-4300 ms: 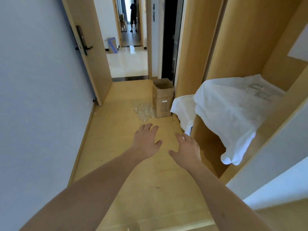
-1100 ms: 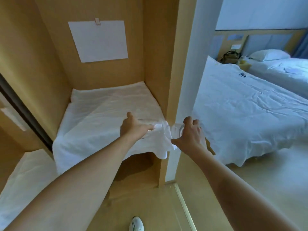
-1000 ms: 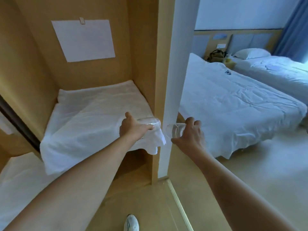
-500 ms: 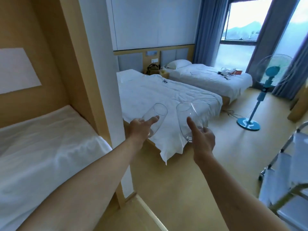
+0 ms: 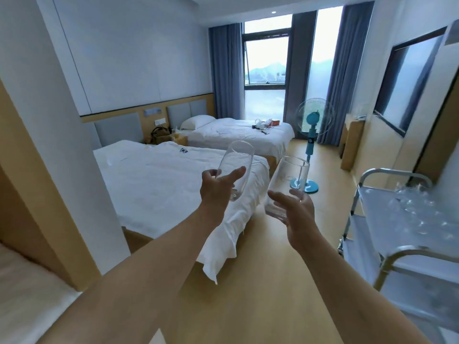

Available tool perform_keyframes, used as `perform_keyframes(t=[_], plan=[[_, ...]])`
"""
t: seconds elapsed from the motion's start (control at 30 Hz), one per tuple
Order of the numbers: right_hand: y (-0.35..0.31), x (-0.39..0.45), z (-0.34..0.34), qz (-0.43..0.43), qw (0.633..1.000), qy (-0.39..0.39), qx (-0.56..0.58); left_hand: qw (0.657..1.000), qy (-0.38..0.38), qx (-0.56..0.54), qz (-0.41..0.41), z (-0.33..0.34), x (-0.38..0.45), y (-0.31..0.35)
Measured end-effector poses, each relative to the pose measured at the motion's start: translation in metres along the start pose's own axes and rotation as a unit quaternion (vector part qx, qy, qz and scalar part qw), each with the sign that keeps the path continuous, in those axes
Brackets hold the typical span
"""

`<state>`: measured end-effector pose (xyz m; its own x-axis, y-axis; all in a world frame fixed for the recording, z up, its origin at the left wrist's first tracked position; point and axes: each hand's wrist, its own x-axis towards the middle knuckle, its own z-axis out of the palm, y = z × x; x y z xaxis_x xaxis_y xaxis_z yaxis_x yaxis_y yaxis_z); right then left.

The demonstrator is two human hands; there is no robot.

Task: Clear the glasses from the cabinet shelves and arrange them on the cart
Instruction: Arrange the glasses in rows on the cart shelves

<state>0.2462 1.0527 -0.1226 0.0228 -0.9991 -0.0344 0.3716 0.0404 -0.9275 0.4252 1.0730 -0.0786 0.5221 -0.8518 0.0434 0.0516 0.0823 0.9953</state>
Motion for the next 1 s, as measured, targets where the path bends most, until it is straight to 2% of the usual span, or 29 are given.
perform_keyframes(t=[0.23, 0.47, 0.7, 1.0], plan=[[0.013, 0.024, 0.01, -0.044, 0.998, 0.048, -0.013, 0.987, -0.134, 0.087, 0.018, 0.01, 0.056, -0.014], [0.04, 0.046, 0.006, -0.022, 0.992, 0.128, -0.005, 0.969, -0.226, 0.097, -0.02, 0.027, 0.098, -0.057], [0.05, 0.102, -0.005, -0.019, 0.986, 0.158, -0.049, 0.962, -0.258, 0.059, -0.066, 0.073, 0.154, -0.081], [0.049, 0.253, -0.03, -0.031, 0.984, 0.166, -0.05, 0.959, -0.275, 0.048, -0.045, 0.168, 0.262, -0.103]])
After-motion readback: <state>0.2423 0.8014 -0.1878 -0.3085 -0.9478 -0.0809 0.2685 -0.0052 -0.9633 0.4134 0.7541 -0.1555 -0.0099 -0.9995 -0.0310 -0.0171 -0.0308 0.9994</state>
